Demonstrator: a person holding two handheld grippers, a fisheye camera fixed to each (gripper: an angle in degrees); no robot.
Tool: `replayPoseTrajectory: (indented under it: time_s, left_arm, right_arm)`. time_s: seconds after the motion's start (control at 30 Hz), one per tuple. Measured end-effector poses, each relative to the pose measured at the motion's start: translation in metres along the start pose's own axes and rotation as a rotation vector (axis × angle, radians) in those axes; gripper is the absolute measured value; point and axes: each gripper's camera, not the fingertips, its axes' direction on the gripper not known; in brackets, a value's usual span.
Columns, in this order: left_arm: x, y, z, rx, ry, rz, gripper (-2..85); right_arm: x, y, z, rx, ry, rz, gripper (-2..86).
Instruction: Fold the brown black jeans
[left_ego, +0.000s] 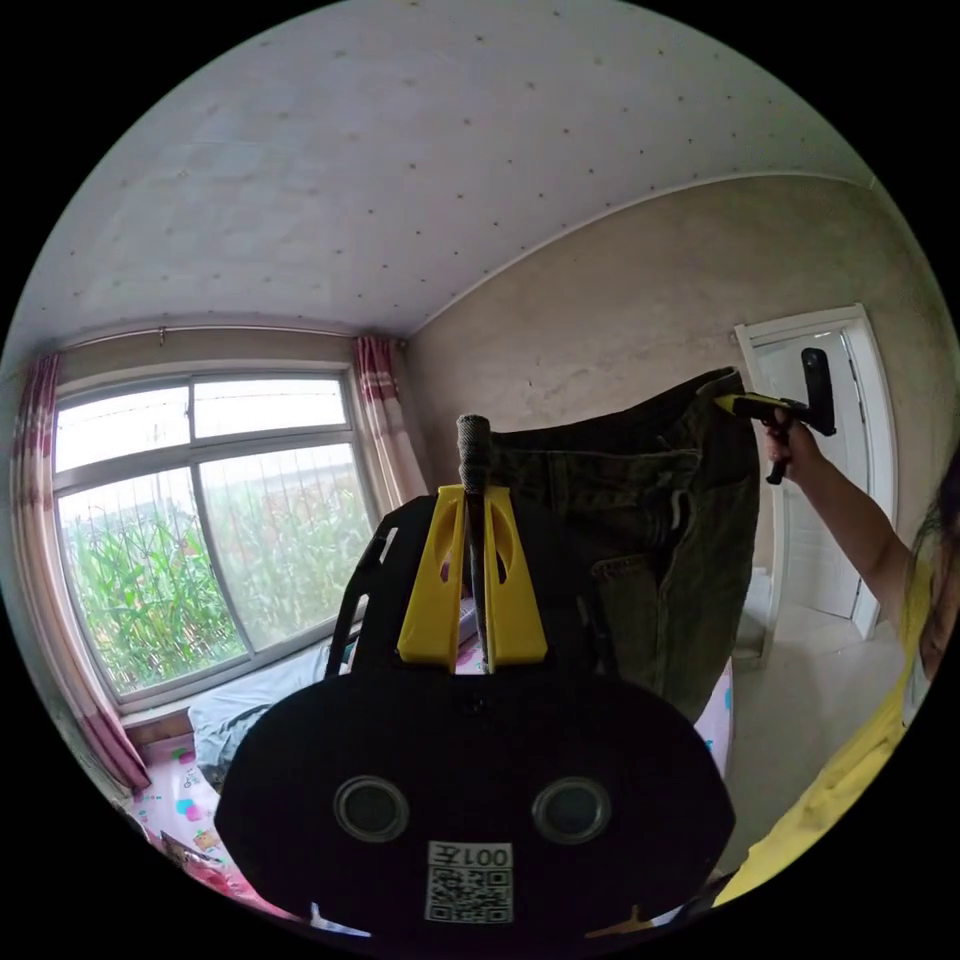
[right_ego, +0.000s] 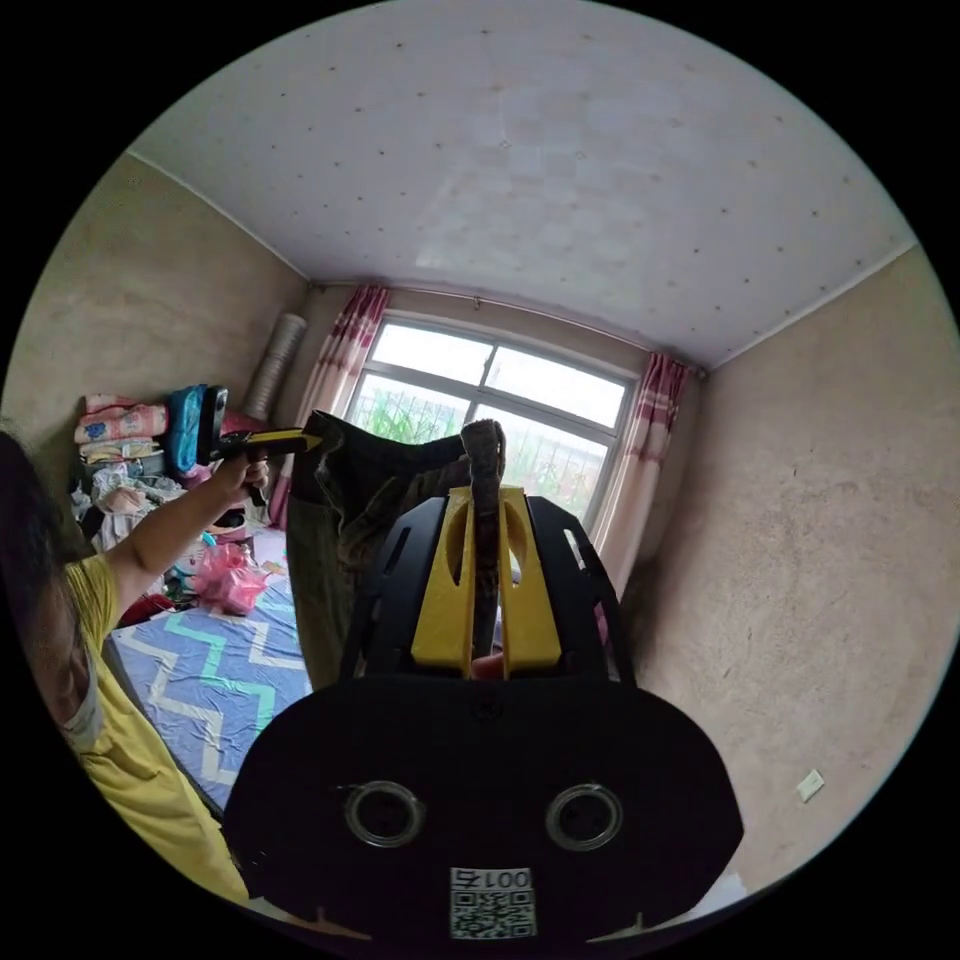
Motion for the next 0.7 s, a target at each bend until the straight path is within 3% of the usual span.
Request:
replayPoseTrajectory:
  time_s: [0.23, 0.5, 0.7]
  left_arm:
    - [-0.023, 0.076, -0.032, 0.008, -0.057, -0.038, -0.9]
    - [-0.068, 0.149, -0.09, -0.012, -0.247, 0.024, -0.8]
    - [-0.082, 0.235, -0.041, -0.124, -0.358, 0.105, -0.5]
  right_arm:
    - [-0.019, -0.049, -0.001, 0.031, -0.126, 0.012, 2.9]
    - [-0.022, -0.11, 0.026, 0.108, -0.293, 0.063, 2.8]
    - [0.021, -0.101, 0.077, 0.065, -0.334, 0.156, 2.9]
